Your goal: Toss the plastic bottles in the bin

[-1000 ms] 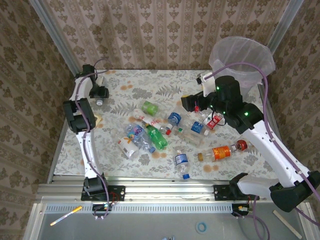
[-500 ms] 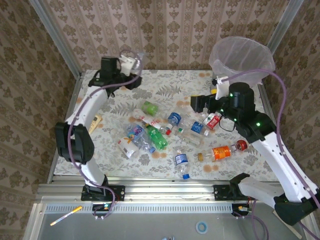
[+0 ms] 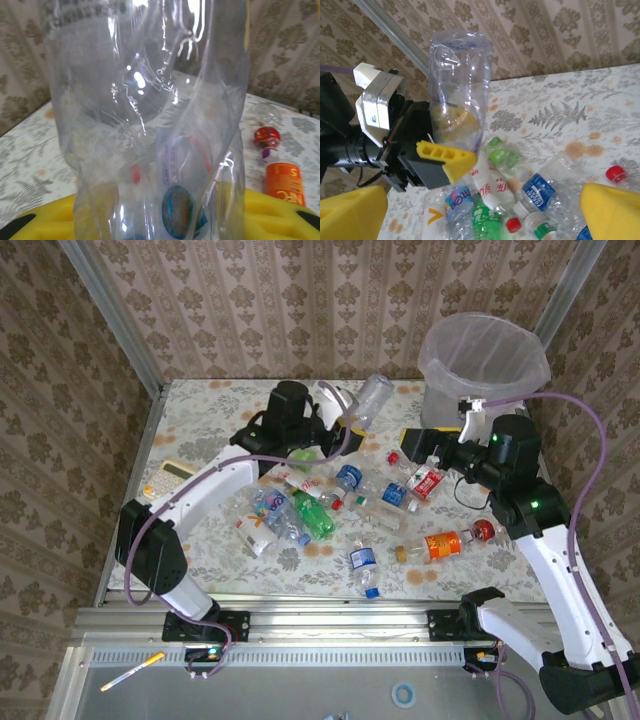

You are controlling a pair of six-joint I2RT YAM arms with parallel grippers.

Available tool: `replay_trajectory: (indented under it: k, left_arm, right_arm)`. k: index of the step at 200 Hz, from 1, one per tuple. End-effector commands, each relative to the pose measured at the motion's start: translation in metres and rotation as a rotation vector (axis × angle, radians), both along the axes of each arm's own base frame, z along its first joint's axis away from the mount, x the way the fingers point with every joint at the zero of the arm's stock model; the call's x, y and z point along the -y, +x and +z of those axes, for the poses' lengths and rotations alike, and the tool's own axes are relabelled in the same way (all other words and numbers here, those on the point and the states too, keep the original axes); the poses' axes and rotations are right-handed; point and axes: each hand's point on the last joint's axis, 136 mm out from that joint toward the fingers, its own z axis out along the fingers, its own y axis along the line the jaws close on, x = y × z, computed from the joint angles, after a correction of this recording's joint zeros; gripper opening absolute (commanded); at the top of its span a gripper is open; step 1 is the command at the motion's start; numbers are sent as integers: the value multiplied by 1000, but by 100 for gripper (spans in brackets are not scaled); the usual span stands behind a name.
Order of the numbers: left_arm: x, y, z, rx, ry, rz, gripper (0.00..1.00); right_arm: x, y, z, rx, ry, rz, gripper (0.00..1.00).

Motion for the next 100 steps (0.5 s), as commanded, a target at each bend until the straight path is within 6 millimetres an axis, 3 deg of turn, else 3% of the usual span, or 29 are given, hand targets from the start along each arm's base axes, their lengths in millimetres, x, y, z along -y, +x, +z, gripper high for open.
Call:
replay_trajectory:
  k: [1, 100]
  left_arm:
    - [3, -14, 24, 36, -61, -31, 48]
    - [44, -67, 6, -12, -39, -202, 47]
  right_arm:
    - [-8, 0, 1, -18, 74, 43, 100]
    - [-16, 27, -3, -7, 159, 65, 100]
